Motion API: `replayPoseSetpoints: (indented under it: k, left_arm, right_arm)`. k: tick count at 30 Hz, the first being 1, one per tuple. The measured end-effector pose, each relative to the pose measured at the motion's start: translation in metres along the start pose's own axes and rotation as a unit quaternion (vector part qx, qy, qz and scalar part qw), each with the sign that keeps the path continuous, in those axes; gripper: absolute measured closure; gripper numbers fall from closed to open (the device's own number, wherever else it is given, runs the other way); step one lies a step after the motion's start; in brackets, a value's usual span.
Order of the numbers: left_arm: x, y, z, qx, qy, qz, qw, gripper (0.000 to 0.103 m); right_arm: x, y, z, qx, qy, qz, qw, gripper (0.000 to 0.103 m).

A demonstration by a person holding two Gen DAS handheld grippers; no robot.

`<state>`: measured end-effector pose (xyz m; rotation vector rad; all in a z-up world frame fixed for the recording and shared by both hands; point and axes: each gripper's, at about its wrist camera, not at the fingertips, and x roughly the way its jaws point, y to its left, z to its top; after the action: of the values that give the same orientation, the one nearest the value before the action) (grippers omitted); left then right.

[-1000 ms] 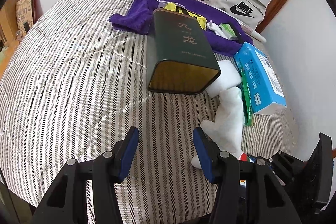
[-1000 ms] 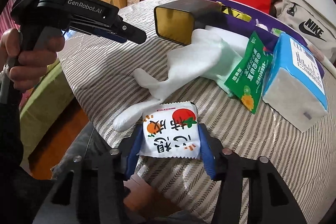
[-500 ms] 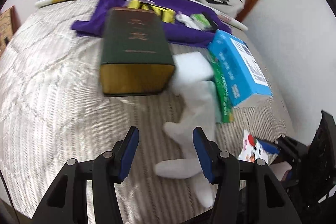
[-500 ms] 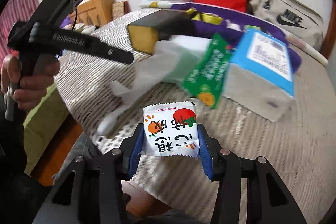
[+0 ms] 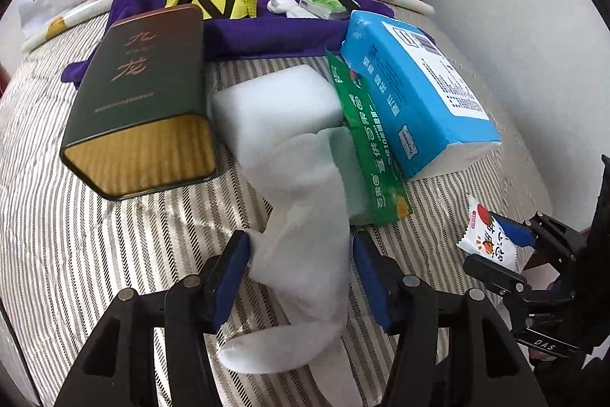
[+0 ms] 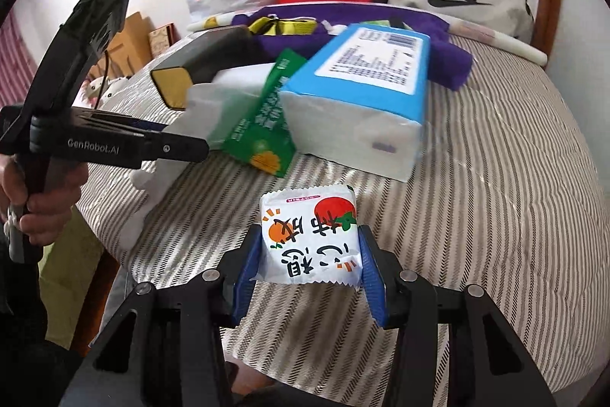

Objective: Organize soft objects
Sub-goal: 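Grasp the white green-cuffed socks with the left tool while the right tool lifts the snack packet, then carry the socks and the snack packet toward the purple towel with both tools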

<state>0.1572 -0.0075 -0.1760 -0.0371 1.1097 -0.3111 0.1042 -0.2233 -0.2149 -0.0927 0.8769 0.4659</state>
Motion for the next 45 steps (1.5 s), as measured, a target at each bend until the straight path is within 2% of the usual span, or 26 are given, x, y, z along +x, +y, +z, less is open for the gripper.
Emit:
replayPoseSetpoints:
  k: [5, 9, 11, 12, 13, 18, 26, 30, 35, 45]
  left_arm:
    - [0.005, -0.010, 0.000, 0.021, -0.010, 0.032, 0.9992, 0.046]
    - [0.004, -0.012, -0.003, 0.023, -0.026, 0.036, 0.9987, 0.045]
    - [0.003, -0.008, -0.003, 0.019, -0.030, 0.038, 0.9986, 0.053]
    - [0.002, -0.007, -0.004, 0.020, -0.029, 0.049, 0.9982, 0.065]
    - [0.001, -0.004, -0.004, 0.017, -0.027, 0.055, 0.9980, 0.072]
    - [-0.010, 0.014, -0.007, -0.014, -0.028, 0.028, 0.9991, 0.081]
    - [-0.045, 0.035, -0.023, -0.046, -0.063, 0.008, 0.9970, 0.081]
    - [-0.061, 0.040, -0.024, -0.053, -0.083, 0.022, 0.9949, 0.081]
    - [-0.076, 0.050, -0.023, -0.065, -0.100, 0.022, 0.9926, 0.081]
    - [-0.081, 0.061, -0.018, -0.078, -0.102, 0.015, 0.9916, 0.081]
  right_arm:
    - [0.003, -0.002, -0.001, 0.008, 0.005, 0.000, 1.000, 0.054]
    - [0.003, 0.001, -0.002, 0.006, 0.007, 0.000, 1.000, 0.054]
    - [0.003, 0.002, -0.002, 0.007, 0.008, 0.005, 1.000, 0.054]
    - [0.002, 0.003, -0.002, 0.007, 0.008, 0.006, 1.000, 0.054]
    - [0.002, 0.004, -0.003, 0.006, 0.007, 0.004, 1.000, 0.054]
    - [0.000, 0.004, -0.005, 0.007, 0.007, 0.002, 1.000, 0.054]
    - [-0.003, 0.001, -0.007, 0.015, 0.007, -0.005, 1.000, 0.054]
    - [-0.007, 0.003, -0.006, 0.014, 0.002, -0.008, 1.000, 0.054]
    - [-0.013, 0.005, -0.002, 0.013, -0.005, -0.011, 1.000, 0.054]
    - [-0.025, 0.004, 0.015, 0.013, -0.025, -0.014, 1.000, 0.054]
